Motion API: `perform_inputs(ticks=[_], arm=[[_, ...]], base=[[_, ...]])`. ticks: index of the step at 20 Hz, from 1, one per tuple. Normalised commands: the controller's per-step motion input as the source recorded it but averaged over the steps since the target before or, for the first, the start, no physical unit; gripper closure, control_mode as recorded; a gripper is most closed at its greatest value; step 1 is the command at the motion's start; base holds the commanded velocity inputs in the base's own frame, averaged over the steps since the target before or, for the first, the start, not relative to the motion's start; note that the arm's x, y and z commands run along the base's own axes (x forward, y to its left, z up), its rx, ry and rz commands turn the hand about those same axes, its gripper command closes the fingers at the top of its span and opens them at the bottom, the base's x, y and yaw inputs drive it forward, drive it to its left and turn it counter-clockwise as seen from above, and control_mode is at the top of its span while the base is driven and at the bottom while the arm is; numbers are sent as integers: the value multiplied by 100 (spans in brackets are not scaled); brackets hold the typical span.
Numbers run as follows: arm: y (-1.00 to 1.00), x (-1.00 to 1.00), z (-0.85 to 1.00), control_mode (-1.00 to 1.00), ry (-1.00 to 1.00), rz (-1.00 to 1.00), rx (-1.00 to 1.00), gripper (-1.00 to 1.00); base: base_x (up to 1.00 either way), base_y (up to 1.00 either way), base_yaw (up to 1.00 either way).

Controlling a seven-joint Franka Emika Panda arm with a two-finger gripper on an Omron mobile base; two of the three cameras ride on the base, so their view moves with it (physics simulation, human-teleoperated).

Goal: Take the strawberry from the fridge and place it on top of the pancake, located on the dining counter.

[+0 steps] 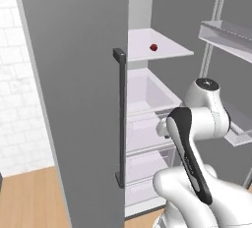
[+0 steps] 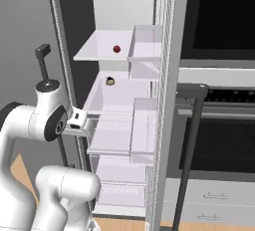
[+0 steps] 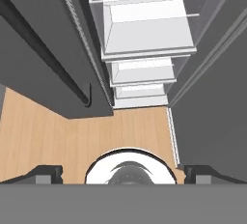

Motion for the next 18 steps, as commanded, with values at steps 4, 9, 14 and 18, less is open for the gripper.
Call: perform_inputs(ticks=[4,9,14,18], arm=[[0,0,0,100,0,0,0,-100],[0,0,0,100,0,0,0,-100],[0,0,0,100,0,0,0,-100],[0,0,0,100,0,0,0,-100]], base=[[24,-14,2],[31,-20,7],[28,-19,14],[25,-28,8]])
